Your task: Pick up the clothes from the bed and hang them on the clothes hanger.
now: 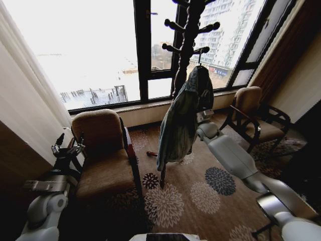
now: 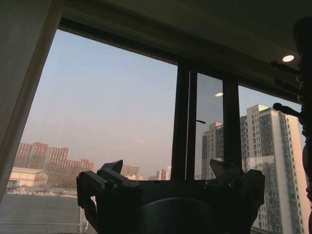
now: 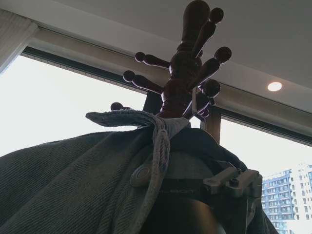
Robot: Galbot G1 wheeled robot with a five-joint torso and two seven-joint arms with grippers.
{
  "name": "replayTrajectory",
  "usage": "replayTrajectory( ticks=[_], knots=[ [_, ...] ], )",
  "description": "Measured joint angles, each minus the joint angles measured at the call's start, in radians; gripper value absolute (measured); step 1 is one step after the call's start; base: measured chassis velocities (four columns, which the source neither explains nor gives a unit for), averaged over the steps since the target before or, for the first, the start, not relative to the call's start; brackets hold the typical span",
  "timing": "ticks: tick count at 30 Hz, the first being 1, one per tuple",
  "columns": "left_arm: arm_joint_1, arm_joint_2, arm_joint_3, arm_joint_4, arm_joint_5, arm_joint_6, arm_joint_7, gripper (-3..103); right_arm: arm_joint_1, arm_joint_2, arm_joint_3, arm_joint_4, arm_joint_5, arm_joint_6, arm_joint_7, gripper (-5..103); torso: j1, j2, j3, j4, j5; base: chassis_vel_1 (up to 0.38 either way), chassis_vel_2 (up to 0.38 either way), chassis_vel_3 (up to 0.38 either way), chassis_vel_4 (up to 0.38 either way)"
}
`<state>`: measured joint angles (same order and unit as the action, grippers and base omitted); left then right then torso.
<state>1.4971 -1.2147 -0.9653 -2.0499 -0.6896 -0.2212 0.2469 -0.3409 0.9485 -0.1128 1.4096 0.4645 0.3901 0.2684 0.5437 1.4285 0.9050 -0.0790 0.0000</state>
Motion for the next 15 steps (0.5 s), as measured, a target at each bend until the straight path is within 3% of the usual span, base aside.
replayTrajectory(
  ticks=[6, 15],
  knots=[
    [0.006, -0.002, -0.005, -0.004, 0.0, 0.0, 0.0, 100, -0.021, 0.0, 0.018, 0.006, 0.05, -0.004, 0.021, 100, 0.0, 0.0, 0.0, 0.0004, 0.0, 0.0, 0.0, 0.0, 0.0],
    [0.012, -0.004, -0.01, -0.01, 0.001, 0.0, 0.0, 100, -0.047, -0.011, 0.1, 0.008, 0.051, -0.008, 0.048, 100, 0.0, 0.0, 0.0, 0.0002, 0.0004, 0.0, 0.0, 0.0, 0.0]
  ],
)
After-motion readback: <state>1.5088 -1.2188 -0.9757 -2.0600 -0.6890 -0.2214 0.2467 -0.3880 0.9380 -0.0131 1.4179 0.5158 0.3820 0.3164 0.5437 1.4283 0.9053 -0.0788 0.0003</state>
